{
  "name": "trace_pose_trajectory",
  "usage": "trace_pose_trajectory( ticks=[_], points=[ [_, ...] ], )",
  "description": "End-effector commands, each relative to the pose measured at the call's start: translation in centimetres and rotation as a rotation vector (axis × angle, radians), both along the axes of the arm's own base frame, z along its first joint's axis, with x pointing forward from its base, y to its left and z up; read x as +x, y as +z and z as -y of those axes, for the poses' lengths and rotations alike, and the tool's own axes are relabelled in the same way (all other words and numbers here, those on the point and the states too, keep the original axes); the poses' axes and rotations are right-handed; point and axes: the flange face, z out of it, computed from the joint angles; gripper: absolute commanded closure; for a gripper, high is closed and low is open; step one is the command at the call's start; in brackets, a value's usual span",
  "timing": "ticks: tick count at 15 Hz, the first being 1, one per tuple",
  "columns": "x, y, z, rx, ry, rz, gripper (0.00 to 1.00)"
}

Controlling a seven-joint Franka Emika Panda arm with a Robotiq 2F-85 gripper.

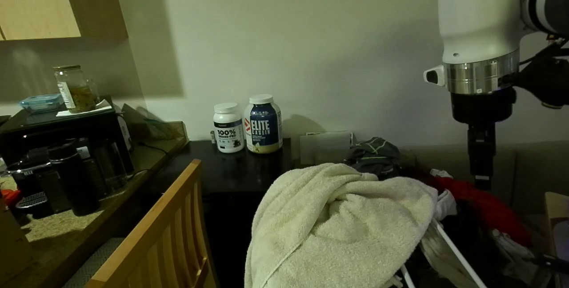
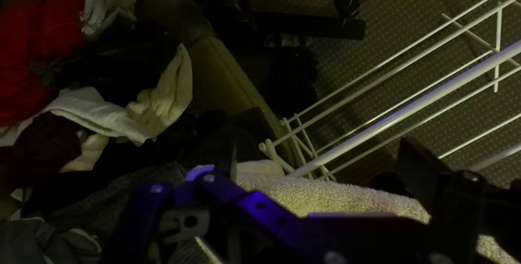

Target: Take the towel off of the rack

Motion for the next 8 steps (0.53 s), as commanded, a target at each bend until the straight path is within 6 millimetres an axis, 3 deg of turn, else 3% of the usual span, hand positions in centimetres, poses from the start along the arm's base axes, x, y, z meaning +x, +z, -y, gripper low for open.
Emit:
trace_pose_trajectory(
  ticks=[1, 8],
  points=[
    [0.0, 0.0, 0.0, 0.0, 0.0, -0.001, 0.0],
    [1.2, 0.2, -0.6, -0.003, 0.02, 0.037, 0.0]
  ],
)
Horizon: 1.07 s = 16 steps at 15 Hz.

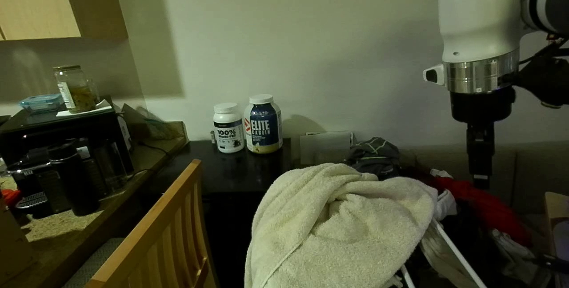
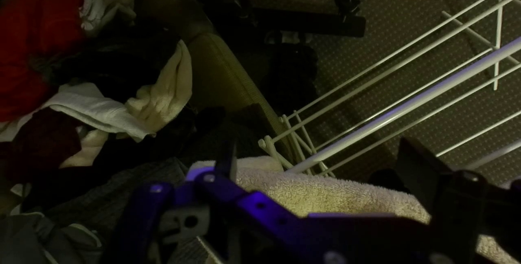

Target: Take the towel off of the rack

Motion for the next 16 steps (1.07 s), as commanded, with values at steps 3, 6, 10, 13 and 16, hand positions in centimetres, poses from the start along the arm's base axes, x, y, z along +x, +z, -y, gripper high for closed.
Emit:
trace_pose_trajectory(
  ticks=[3, 6, 10, 13, 16],
  points=[
    [3.4, 0.2, -1.5, 0.002, 0.04, 0.068, 0.0],
    [7.4, -0.5, -3.2, 0.016, 0.074, 0.118, 0.0],
    [14.1, -2.0, -6.1, 0.045, 0.129, 0.155, 0.0],
    [19.1, -3.0, -8.3, 0.076, 0.156, 0.164, 0.0],
    [23.0, -4.5, -11.1, 0.115, 0.211, 0.173, 0.0]
  ],
)
